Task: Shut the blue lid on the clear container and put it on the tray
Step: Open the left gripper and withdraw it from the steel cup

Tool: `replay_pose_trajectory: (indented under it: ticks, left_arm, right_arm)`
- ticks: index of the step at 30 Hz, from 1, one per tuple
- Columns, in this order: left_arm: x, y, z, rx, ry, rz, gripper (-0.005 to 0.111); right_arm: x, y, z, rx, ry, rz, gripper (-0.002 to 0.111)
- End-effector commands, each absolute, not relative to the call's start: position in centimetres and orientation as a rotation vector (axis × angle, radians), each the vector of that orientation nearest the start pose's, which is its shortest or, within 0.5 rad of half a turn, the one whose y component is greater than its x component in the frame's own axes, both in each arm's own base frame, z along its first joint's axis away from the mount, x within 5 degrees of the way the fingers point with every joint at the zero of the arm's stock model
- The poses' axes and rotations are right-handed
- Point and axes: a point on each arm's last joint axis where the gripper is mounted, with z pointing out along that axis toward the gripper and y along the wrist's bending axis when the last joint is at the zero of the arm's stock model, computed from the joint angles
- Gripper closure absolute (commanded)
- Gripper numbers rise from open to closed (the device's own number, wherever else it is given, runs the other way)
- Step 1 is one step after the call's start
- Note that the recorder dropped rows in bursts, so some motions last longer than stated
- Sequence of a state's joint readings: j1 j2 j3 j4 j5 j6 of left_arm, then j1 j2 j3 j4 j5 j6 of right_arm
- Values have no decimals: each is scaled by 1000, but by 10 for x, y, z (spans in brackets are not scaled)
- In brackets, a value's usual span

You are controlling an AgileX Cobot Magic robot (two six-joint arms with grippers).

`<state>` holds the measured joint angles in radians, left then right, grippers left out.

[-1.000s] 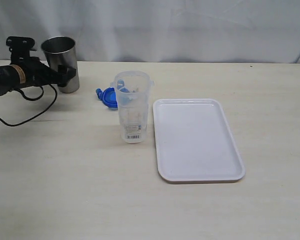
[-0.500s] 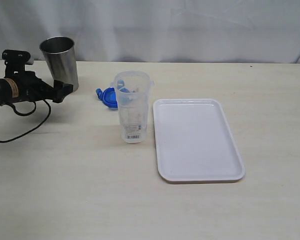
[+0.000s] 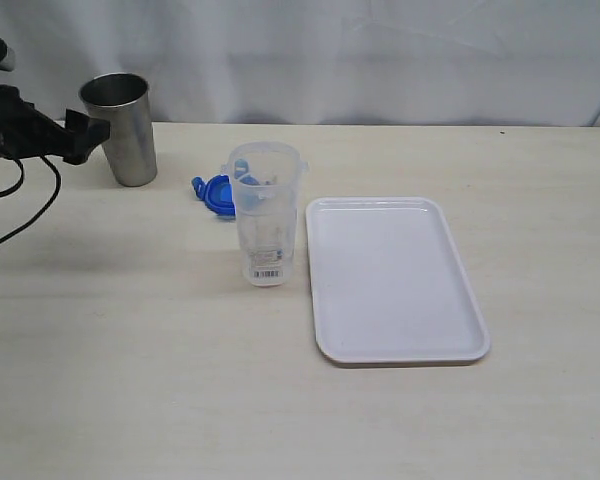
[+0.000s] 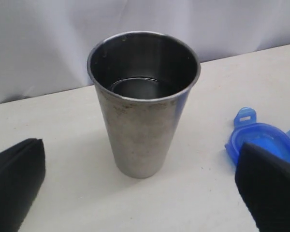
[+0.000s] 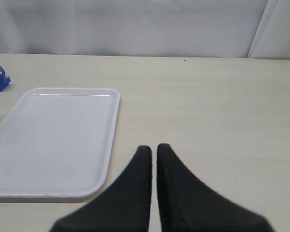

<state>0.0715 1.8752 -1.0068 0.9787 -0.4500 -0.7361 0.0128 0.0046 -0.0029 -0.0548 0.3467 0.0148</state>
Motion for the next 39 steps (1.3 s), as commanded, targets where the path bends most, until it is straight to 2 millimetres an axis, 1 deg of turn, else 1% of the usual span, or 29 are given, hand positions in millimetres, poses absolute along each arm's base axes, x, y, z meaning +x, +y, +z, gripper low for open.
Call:
replay_pose_trajectory:
  ticks: [1, 17, 19, 21, 23, 32, 34, 35, 36, 38, 39]
  left_arm:
    - [388, -6, 181, 353, 2021, -231, 3]
    - [389, -6, 181, 335, 2016, -241, 3]
    - [389, -5, 181, 298, 2015, -247, 3]
    - [389, -5, 181, 299, 2018, -244, 3]
    - [389, -3, 179, 265, 2048, -222, 3]
    - [388, 1, 173, 221, 2122, -164, 3]
    - [386, -1, 169, 147, 2188, -142, 4]
    - [385, -1, 167, 139, 2210, -122, 7]
    - [384, 0, 165, 117, 2237, -95, 13]
    - [382, 1, 162, 53, 2282, -59, 31]
    - [382, 1, 162, 81, 2282, -47, 42]
  right_arm:
    - [54, -1, 183, -42, 1819, -39, 104]
    - [54, -1, 183, -42, 1819, -39, 104]
    - [54, -1, 183, -42, 1819, -39, 104]
    - [54, -1, 183, -42, 1819, -39, 104]
    - [54, -1, 183, -42, 1819, -39, 104]
    - [54, -1, 183, -42, 1819, -39, 104]
    - [54, -1, 183, -42, 1819, -39, 104]
    - [54, -1, 183, -42, 1819, -39, 104]
    - [54, -1, 183, -42, 1819, -39, 104]
    - [54, -1, 183, -42, 1819, -39, 104]
    - [54, -1, 183, -42, 1819, -39, 104]
